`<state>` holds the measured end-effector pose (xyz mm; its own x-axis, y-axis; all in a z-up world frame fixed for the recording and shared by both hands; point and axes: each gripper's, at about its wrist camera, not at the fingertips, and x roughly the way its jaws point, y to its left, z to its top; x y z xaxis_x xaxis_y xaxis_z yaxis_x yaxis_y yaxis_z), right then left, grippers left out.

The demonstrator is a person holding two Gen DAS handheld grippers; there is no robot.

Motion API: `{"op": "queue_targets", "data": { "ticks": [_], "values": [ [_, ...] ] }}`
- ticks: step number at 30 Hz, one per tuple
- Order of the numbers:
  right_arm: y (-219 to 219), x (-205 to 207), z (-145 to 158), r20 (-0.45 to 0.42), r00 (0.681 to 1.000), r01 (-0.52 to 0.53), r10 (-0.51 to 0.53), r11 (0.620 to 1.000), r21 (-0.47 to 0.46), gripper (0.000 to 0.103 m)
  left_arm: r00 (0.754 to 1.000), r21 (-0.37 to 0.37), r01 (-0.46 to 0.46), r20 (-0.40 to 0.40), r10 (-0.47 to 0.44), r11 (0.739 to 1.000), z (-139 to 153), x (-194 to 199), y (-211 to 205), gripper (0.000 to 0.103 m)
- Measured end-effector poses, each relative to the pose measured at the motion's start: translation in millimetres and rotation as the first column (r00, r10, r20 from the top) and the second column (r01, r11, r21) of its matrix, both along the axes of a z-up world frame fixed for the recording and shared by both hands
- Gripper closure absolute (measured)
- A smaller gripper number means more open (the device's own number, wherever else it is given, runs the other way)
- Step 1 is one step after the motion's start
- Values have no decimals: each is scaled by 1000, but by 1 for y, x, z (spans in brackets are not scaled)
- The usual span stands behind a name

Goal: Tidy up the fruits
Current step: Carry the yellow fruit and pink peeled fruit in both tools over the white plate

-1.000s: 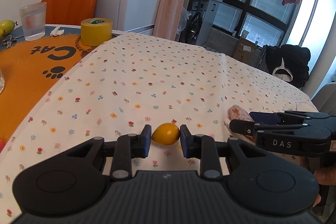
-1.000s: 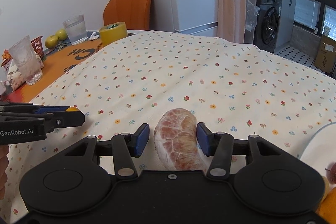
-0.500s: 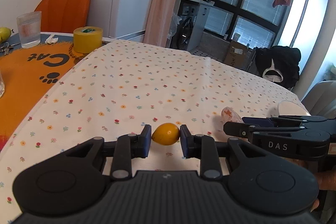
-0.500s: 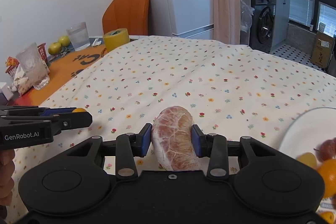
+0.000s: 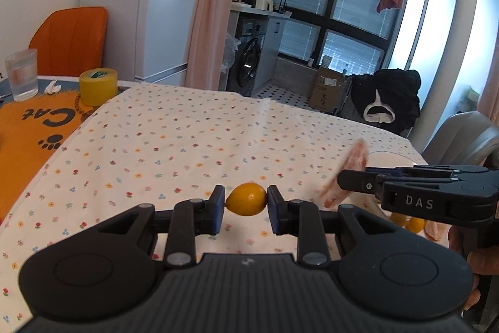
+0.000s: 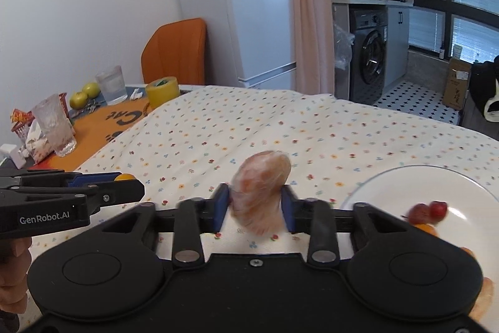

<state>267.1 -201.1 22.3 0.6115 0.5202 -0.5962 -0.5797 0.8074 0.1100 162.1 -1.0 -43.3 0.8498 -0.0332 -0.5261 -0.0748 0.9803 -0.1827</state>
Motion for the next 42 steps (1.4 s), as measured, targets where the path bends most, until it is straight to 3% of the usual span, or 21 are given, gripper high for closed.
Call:
{"op": "queue_targets", "data": {
  "ticks": [11,21,29,42],
  "values": [
    [-24,-10,0,-3,1000,11,-11,1000,23,87,999,15,29,16,-29,999,6,-4,-21,76],
    [-58,-9,18,28,998,57,-59,997,60,88,997,21,74,26,-75,997,10,5,-43,76],
    [-93,-3,30,82,986,140,-143,990,34,88,991,29,132,31,-133,991,11,15,-71,76],
    [-153,5,26,99,958,270,-270,963,12,88,978,44,208,12,-208,977,4,30,-111,76]
  ]
}}
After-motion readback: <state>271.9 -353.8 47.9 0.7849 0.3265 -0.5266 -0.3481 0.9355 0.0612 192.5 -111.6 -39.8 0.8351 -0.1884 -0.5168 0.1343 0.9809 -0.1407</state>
